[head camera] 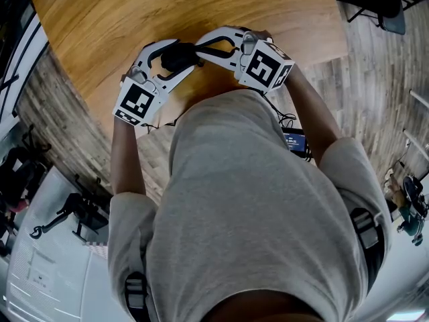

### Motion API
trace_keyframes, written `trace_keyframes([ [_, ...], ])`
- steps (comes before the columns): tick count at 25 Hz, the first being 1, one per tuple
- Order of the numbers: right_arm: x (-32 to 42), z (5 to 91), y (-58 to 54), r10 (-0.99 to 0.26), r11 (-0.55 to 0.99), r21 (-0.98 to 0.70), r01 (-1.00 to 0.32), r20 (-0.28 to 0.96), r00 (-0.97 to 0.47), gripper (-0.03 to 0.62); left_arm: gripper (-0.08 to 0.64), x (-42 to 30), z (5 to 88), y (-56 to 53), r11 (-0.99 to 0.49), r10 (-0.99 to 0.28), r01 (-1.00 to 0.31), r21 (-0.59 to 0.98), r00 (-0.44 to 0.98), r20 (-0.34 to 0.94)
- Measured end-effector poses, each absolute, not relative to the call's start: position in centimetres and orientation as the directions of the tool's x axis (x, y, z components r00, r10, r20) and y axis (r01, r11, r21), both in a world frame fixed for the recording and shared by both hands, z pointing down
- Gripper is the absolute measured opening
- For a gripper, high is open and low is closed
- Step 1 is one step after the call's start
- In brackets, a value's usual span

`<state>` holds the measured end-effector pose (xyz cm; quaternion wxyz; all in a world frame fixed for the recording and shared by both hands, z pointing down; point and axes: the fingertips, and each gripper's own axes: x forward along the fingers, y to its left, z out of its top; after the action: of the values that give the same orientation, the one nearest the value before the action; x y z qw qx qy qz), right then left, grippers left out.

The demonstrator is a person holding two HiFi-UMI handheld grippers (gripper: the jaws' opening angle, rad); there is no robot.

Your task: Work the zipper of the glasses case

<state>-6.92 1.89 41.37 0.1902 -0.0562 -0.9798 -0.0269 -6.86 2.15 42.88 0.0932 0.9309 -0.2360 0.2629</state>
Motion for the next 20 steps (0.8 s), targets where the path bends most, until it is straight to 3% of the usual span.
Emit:
trace_keyframes([
  [7,-6.9,42.4,3.2,0.110,0.954,0.201,0.224,0.460,-0.881,0.025,0.272,-7.0,44.3,3.1,-0.872,-0.329,-0.468,0.144,0.778,0.536],
  [13,-7.9,39.2,3.0,0.093,0.954,0.230,0.193,0.386,-0.918,0.024,0.272,-6.6,46.3,3.6,-0.892,-0.286,-0.437,0.116,0.745,0.603],
  [14,-7.9,39.4,2.5,0.089,0.972,0.170,0.164,0.381,-0.920,0.024,0.272,-6.5,45.7,3.1,-0.882,-0.324,-0.460,0.104,0.751,0.576],
  [16,-7.1,40.0,1.5,0.114,0.991,-0.108,0.083,0.325,-0.939,0.025,0.272,-6.7,43.7,2.0,-0.858,-0.431,-0.514,0.016,0.736,0.523],
  [18,-5.9,40.2,0.6,0.150,0.908,-0.415,0.050,0.212,-0.966,0.026,0.272,-6.9,41.7,1.4,-0.844,-0.513,-0.517,-0.143,0.699,0.497],
  [20,-5.1,40.1,0.2,0.162,0.807,-0.587,0.071,0.103,-0.981,0.028,0.272,-7.2,40.2,1.3,-0.829,-0.558,-0.473,-0.298,0.674,0.484],
])
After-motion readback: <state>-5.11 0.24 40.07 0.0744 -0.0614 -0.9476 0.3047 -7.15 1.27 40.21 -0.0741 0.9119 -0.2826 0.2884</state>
